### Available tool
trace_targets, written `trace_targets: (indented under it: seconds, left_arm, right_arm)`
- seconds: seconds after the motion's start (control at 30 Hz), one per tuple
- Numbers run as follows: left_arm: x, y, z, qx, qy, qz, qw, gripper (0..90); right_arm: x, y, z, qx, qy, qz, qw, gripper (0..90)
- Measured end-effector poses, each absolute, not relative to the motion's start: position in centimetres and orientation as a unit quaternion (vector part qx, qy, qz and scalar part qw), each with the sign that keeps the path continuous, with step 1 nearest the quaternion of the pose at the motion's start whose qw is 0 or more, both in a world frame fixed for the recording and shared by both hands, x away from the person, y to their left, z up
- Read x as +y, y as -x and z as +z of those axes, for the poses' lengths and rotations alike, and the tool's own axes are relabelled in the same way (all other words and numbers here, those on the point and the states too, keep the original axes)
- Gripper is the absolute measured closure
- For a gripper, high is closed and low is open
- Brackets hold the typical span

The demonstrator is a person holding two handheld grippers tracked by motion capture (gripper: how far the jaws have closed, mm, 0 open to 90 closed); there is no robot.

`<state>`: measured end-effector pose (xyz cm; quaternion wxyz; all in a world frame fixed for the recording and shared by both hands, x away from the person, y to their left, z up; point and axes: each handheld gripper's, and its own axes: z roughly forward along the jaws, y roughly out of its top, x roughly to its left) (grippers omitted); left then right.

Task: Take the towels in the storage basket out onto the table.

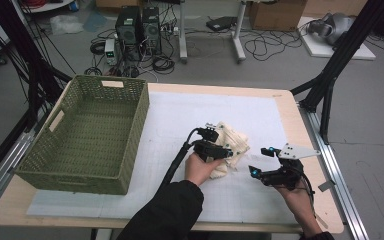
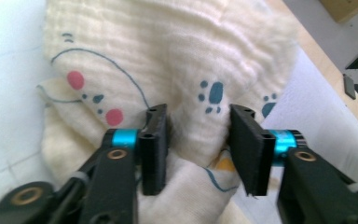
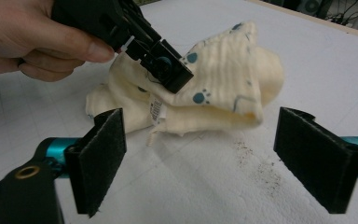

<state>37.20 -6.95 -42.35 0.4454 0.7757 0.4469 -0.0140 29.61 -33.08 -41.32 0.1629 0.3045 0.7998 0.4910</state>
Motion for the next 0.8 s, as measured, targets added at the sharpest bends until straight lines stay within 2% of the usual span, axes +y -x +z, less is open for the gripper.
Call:
trace_targets:
  seconds: [0.33,0.53,0.8]
  left_arm:
    - [-4.6,-36.9,-40.1,0.417,-0.752,0.007,0.510,40.7]
    - [-2.6,-36.4,-39.4,0.407,-0.748,0.036,0.523,40.5]
    - [-1.1,-35.7,-39.6,0.394,-0.746,0.065,0.533,41.1]
  right_arm:
    - [-32.4,-29.9,-41.4,0.804,-0.292,0.490,0.167,31.3]
    - [-31.9,-30.4,-41.7,0.813,-0.287,0.478,0.166,38.3]
    - [-31.6,-31.3,-41.9,0.812,-0.290,0.479,0.160,38.5]
